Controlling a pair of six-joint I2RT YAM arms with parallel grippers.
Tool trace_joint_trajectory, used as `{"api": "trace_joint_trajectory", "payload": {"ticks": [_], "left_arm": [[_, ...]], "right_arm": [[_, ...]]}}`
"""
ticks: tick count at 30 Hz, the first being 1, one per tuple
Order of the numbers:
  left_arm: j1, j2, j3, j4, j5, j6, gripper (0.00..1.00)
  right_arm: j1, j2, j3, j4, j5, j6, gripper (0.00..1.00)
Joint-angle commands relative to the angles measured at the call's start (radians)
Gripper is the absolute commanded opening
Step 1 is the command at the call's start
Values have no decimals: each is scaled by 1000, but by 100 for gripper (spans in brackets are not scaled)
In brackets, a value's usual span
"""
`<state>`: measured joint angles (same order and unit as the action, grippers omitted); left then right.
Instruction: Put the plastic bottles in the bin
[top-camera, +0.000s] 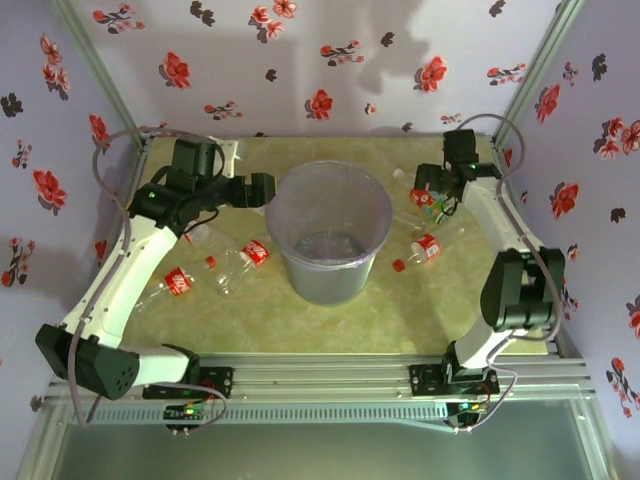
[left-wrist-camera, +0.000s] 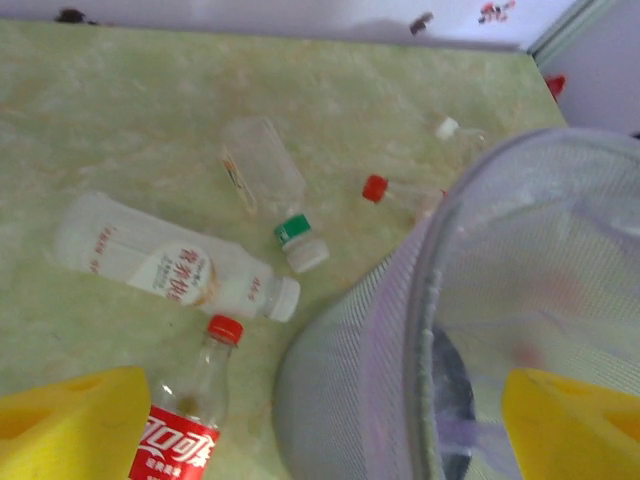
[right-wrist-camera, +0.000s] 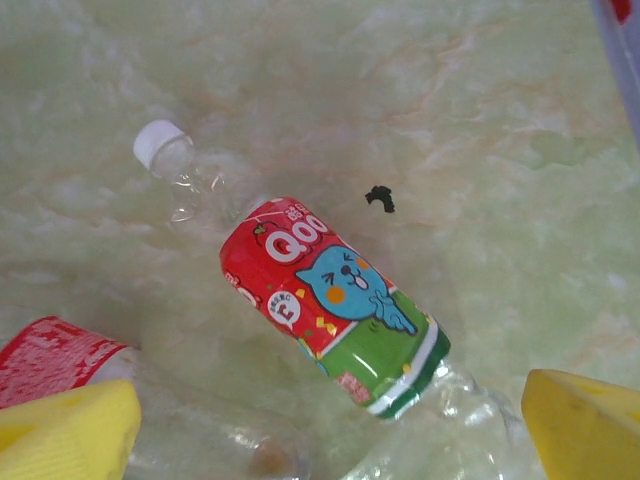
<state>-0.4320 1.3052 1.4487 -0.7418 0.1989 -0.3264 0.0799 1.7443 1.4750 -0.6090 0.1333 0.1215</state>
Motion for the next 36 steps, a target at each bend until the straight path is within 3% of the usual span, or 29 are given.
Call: {"api": "trace_joint_trajectory", "payload": {"ticks": [1,6,19,25,31,36], "left_arm": [[-22,13,38,-57,28,26,88],[-58,41,24,-77,28,30,85],[-87,113,42,-74,28,31,58],[-87,140,71,-75,9,41,42],[-86,173,125,-98,-46,69,34],[-82,205,171,-114,-72,91,29]], "right_arm": [[1,78,66,-55,-7,-96,99],[3,185,128,-49,-54,-125,97],[1,351,196,-56,-68,-152,97],[1,415,243,-71,-66,-154,88],[1,427,226,-39,-72,-152,83],[-3,428,231,-33,-52,-146,72]]}}
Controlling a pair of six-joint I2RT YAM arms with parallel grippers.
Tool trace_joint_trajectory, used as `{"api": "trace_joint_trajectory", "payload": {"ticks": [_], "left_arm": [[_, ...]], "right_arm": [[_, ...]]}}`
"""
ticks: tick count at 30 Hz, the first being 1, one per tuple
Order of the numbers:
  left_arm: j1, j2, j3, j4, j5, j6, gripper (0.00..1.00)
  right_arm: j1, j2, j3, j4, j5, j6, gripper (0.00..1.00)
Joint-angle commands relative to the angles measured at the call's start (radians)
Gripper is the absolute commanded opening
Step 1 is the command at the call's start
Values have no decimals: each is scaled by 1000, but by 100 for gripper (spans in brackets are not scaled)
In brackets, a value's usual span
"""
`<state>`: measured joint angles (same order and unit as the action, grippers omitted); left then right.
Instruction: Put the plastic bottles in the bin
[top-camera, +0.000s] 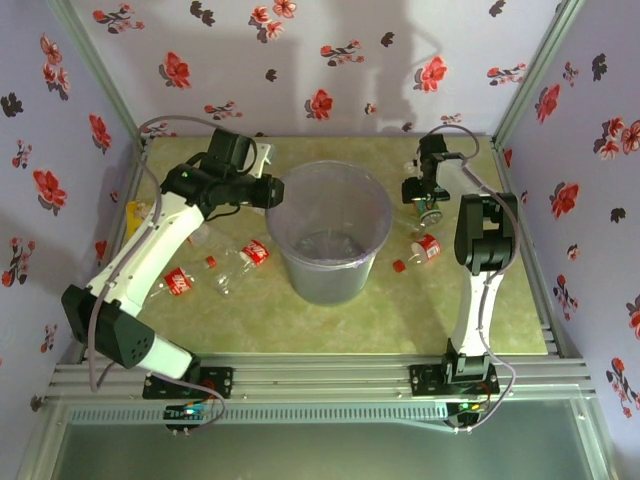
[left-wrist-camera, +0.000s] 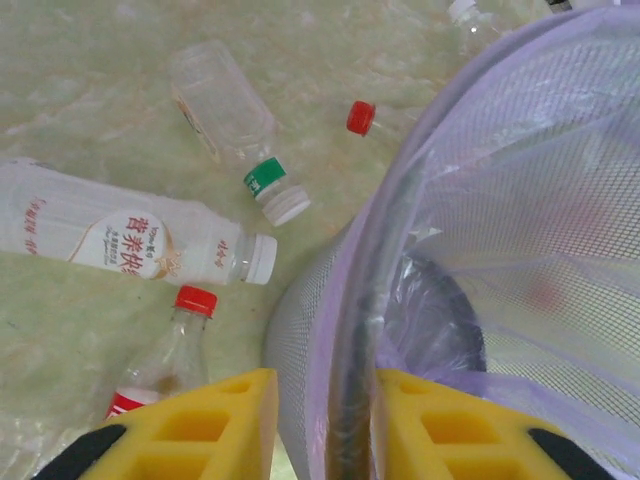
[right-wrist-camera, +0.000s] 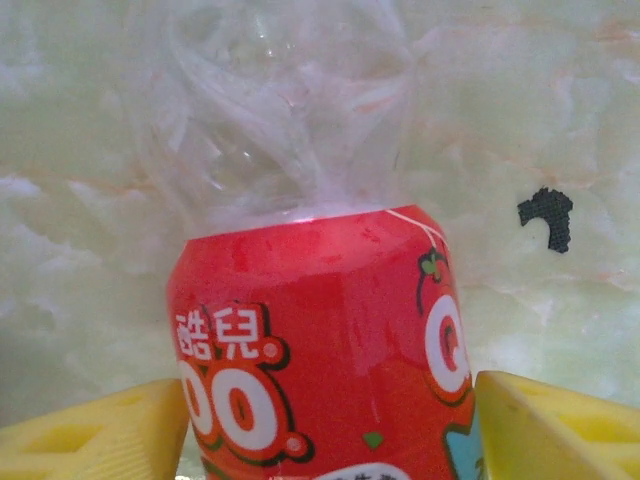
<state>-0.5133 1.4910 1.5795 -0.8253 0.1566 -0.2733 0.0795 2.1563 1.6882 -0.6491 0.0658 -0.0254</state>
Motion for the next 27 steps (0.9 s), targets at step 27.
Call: {"api": "trace_joint_trajectory", "payload": {"ticks": [27], "left_arm": [[31,144,192,-44,-86,63,0]], "right_arm": [[169,-690,113,-164,-81,173,59]]}}
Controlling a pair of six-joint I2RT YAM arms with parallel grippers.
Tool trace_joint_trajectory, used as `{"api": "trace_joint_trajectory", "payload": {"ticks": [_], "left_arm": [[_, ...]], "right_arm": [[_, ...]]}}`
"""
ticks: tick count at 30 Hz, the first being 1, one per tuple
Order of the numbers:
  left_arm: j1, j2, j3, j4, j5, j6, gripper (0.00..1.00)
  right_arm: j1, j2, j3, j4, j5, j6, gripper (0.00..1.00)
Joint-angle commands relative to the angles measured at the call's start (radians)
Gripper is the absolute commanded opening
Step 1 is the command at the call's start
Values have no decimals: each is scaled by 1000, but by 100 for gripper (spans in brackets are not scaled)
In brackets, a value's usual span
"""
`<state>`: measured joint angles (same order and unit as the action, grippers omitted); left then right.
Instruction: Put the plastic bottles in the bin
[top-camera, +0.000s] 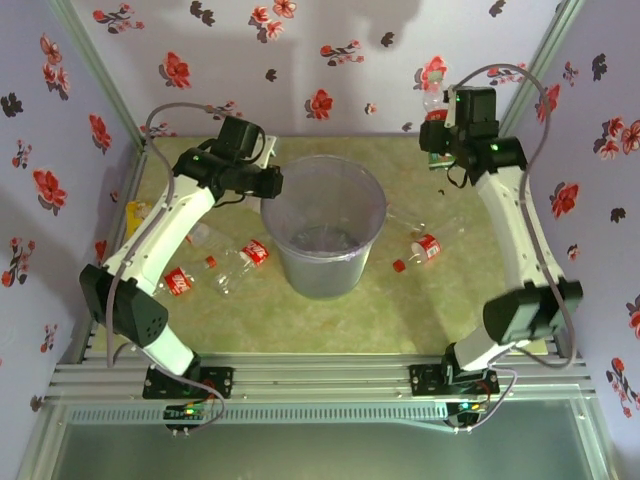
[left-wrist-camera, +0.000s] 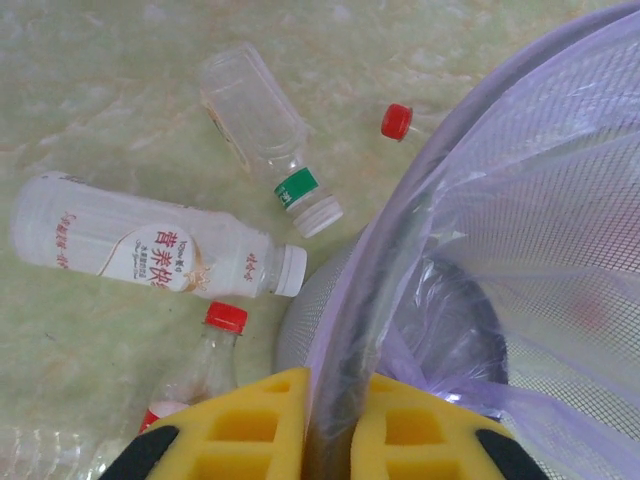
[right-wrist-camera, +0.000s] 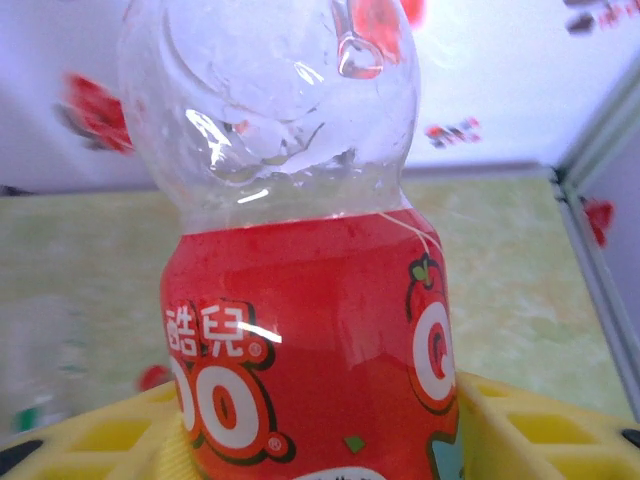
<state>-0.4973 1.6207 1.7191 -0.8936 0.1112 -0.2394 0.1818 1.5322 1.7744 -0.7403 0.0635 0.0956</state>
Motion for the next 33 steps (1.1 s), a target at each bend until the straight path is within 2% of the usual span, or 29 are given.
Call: {"api": "trace_joint_trajectory", "payload": {"ticks": [1,8,12,17,27,33], "left_arm": [[16,20,53,29,-41,33,0],[29,39,29,70,-41,26,0],[29,45,40,54,-40,38,0],[32,27,8,76,-39,45,0],[52,22,-21,110,-32,25,0],[54,4,-30,122,-29,25,0]], "right_arm": [[98,-88,35,-80,-95,61,58],[390,-111,91,-126,-136,94,58],[491,-61,106,-120,-161,107,58],[529,-5,69,-106,-168,143,58],[551,-51,-189,-21,-203,223,58],[551,-38,-265,15,-189,240,59]]}}
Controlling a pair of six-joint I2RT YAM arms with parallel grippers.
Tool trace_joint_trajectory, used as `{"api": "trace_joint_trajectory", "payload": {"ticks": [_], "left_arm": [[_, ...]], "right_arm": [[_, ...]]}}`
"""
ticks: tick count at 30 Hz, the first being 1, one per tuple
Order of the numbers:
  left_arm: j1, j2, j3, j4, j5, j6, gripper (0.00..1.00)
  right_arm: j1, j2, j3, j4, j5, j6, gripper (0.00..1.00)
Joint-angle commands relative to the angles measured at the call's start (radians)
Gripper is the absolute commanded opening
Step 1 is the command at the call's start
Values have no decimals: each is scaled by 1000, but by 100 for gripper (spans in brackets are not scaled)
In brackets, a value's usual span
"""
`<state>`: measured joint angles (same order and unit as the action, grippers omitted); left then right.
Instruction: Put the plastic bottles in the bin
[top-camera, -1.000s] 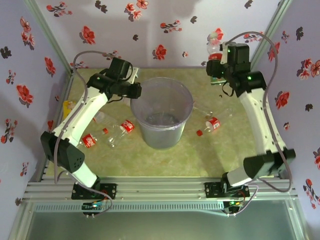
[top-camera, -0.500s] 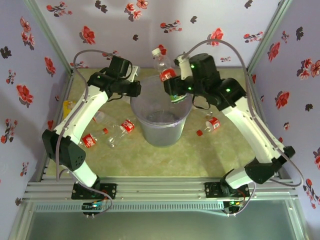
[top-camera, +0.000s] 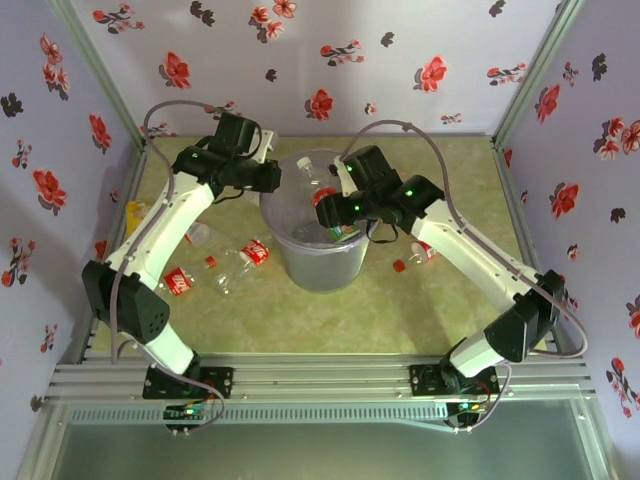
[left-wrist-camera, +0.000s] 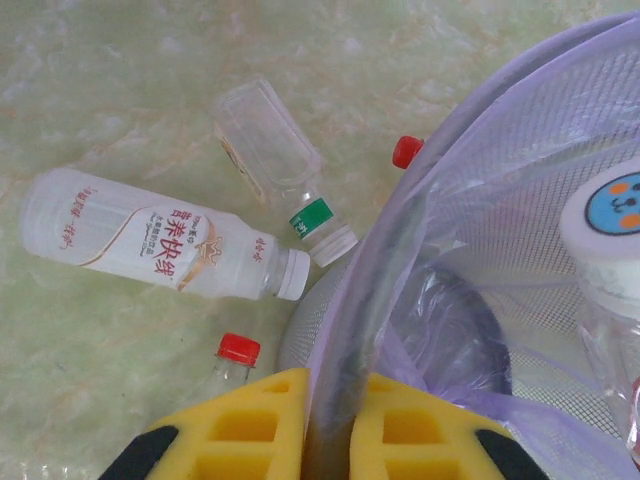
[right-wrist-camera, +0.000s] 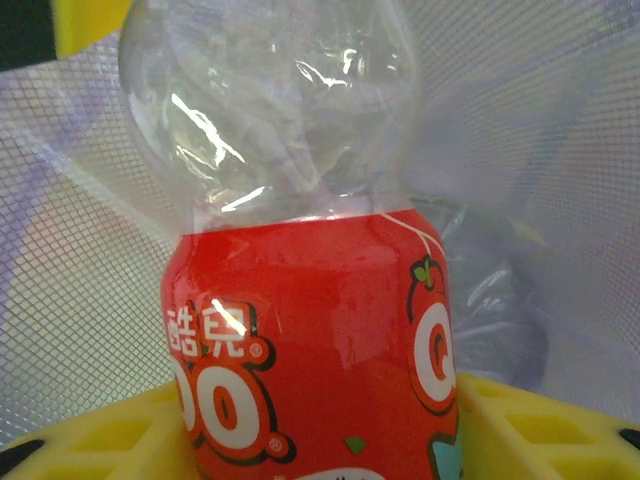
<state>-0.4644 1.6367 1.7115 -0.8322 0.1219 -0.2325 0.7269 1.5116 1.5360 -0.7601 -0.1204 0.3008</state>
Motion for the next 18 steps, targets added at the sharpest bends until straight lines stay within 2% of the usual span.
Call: {"api": "trace_joint_trajectory", "payload": {"ticks": [1,18], "left_arm": [[22,-15,-23,62,-39,18,0],[22,-44,-79,114,-8,17,0]], "right_arm": [[6,-7,-30,35,-4,35,59],[12,27,-57,38,33,26,74]]}}
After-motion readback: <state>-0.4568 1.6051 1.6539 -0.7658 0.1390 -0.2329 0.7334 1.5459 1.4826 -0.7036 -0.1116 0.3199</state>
